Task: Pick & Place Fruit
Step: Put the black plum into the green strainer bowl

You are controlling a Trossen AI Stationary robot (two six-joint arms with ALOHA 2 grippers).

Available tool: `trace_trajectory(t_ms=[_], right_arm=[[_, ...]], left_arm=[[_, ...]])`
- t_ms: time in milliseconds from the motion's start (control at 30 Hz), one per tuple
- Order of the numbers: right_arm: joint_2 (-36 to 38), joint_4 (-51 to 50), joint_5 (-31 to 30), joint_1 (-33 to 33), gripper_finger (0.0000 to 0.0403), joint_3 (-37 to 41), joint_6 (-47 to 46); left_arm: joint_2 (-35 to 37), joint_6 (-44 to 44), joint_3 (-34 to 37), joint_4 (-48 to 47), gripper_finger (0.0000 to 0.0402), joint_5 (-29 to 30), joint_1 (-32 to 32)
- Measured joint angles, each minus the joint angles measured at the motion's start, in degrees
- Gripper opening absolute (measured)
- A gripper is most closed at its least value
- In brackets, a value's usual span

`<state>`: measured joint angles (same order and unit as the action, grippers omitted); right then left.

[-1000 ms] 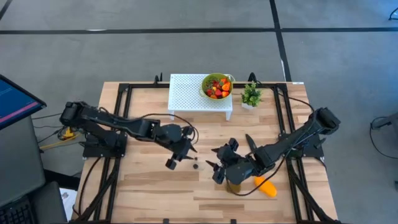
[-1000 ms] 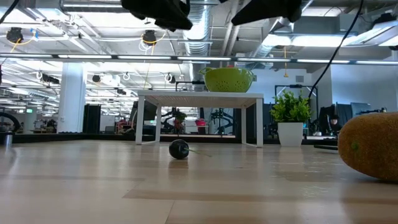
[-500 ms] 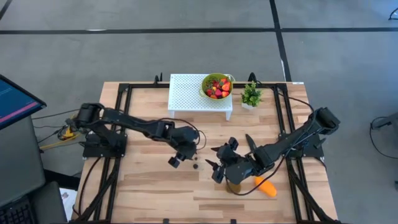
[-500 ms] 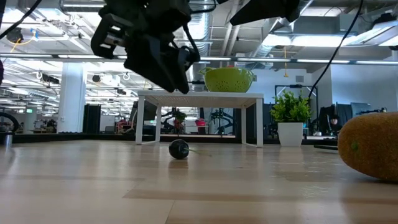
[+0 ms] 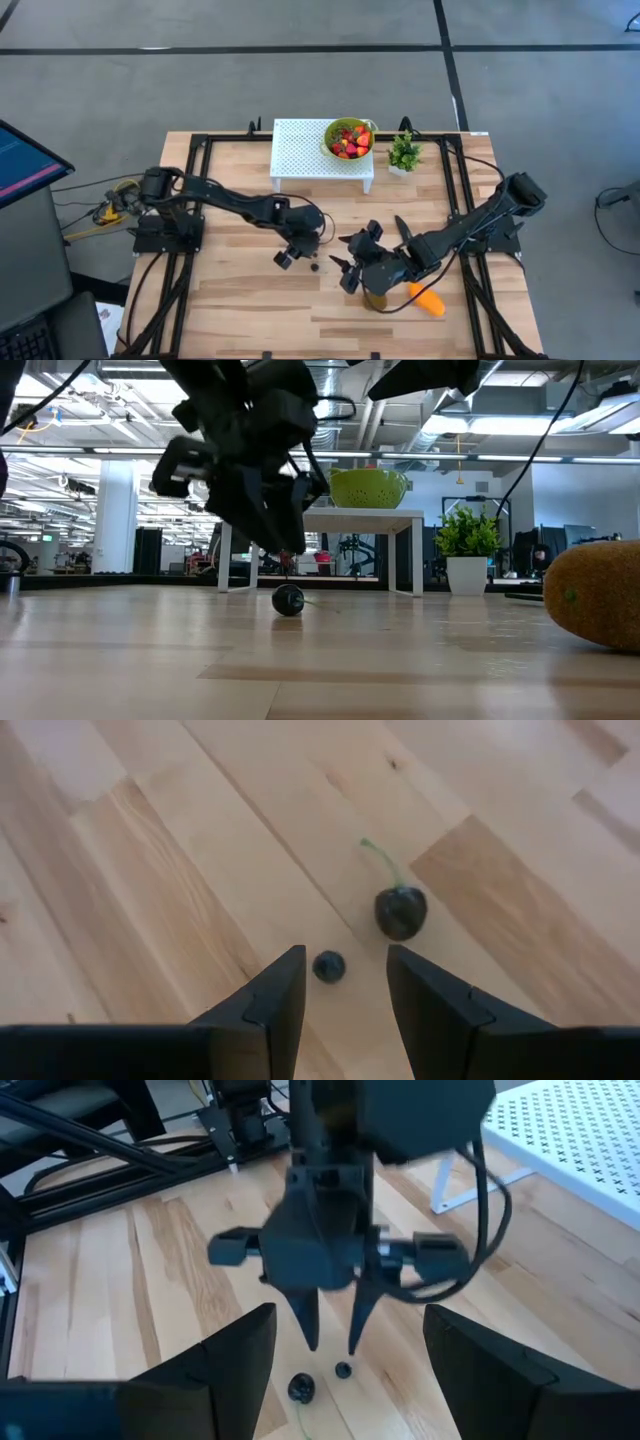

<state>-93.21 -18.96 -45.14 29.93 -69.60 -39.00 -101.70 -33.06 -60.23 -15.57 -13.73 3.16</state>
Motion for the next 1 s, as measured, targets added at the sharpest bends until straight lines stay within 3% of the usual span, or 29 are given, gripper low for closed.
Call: trace_trajectory(t_ms=[433, 1000], right_arm=[[0.0, 0.3, 0.0, -0.1, 0.0248, 0.0, 0.4], [0.0, 0.1, 0.0, -0.1, 0.0248, 0.0, 0.6]], left_arm=[[-6.8, -1.2, 0.0, 3.9, 0.0136, 0.3, -0.3], [-9.2, 1.9, -0.2, 6.5, 0.0129, 0.0, -0.3]])
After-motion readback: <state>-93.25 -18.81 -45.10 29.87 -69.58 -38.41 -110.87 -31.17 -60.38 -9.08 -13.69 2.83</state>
